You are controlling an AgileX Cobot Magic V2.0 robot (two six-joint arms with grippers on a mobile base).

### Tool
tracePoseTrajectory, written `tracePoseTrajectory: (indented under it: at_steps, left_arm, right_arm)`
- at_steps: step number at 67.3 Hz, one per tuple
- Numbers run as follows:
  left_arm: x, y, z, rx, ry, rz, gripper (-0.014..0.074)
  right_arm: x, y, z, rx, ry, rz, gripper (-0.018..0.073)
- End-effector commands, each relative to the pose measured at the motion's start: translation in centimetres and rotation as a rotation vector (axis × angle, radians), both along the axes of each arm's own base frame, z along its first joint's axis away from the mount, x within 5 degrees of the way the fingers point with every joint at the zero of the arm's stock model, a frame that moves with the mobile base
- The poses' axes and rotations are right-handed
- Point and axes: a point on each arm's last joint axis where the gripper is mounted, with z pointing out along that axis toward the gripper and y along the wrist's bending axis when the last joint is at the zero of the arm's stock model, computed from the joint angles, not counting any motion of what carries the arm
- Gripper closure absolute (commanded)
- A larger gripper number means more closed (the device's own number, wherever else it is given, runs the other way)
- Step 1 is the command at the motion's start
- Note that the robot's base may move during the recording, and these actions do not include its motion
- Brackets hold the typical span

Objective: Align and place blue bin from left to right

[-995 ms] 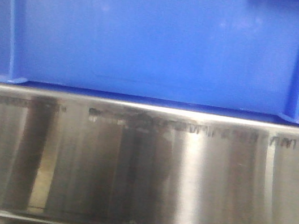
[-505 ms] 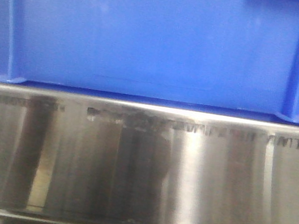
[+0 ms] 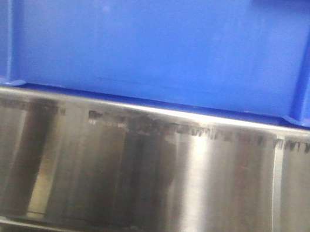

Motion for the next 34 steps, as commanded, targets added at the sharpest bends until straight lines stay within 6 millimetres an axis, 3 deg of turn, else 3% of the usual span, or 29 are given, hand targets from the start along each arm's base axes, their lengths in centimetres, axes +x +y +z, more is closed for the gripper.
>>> tracePoseTrajectory:
  at_steps: [1, 20, 34]
  left_arm:
    - [-0.3, 0.0, 0.2, -0.004, -0.026, -0.013, 0.0708]
    - [-0.3, 0.0, 0.2, -0.004, -0.026, -0.013, 0.0708]
    - [-0.3, 0.0, 0.2, -0.004, -0.026, -0.013, 0.0708]
  right_arm:
    - [-0.5, -0.3, -0.9, -0.008, 0.022, -0.035, 0.0639]
    - [-1.0, -0.7, -4.4, 0.025, 0.136, -0.115, 0.0639]
    - [0.0, -0.5, -7.2, 0.007, 0.225, -0.120, 0.0639]
